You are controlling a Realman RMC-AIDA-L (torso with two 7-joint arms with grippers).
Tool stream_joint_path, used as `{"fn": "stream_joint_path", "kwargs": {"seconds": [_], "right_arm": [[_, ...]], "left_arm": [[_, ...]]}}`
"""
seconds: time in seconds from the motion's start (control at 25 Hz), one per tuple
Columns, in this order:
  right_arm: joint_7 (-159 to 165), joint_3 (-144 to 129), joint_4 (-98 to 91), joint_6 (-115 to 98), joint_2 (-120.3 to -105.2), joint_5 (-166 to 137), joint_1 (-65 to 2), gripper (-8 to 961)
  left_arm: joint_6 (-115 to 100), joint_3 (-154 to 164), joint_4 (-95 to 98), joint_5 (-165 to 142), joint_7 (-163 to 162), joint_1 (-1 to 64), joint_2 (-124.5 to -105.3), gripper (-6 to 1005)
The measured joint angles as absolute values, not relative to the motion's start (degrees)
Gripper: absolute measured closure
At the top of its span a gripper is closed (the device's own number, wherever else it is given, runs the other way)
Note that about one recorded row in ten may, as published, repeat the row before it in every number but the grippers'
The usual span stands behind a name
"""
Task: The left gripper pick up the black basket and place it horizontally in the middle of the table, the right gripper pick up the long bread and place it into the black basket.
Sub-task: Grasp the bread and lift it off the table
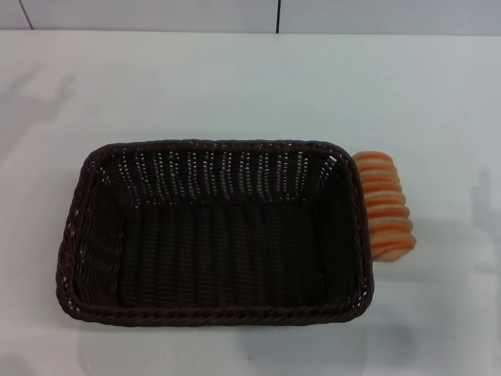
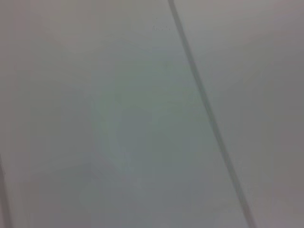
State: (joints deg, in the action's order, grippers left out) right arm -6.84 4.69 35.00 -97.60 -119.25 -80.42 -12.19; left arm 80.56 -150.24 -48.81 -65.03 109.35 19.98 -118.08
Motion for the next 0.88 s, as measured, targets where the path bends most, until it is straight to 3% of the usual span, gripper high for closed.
{"fn": "stream_joint_path", "kwargs": {"seconds": [0.52, 0.56, 0.64, 0.68, 0.88], "right_arm": [[-18.81, -0.79, 49.55, -85.91, -118.25, -80.40, -14.24, 261], [-20.94, -0.82, 51.93, -85.30, -117.81, -80.33, -13.90, 261], [-25.93, -1.07, 60.18, -84.44, -115.32, -80.16, -12.52, 261], [-25.93, -1.07, 60.18, -84.44, -115.32, -80.16, -12.52, 262], [-33.57, -1.52, 70.54, -86.50, -111.29, -78.17, -9.98, 263]], "left_arm": [[77.22, -153.66, -43.57, -57.53, 117.16, 13.89, -117.77, 395], [76.76, -153.68, -43.75, -57.58, 117.19, 13.61, -117.74, 395], [75.65, -153.81, -43.84, -57.61, 117.26, 13.24, -117.69, 395], [75.65, -153.81, -43.84, -57.61, 117.26, 13.24, -117.69, 395], [75.18, -154.71, -43.93, -57.61, 117.28, 12.79, -117.57, 395]]}}
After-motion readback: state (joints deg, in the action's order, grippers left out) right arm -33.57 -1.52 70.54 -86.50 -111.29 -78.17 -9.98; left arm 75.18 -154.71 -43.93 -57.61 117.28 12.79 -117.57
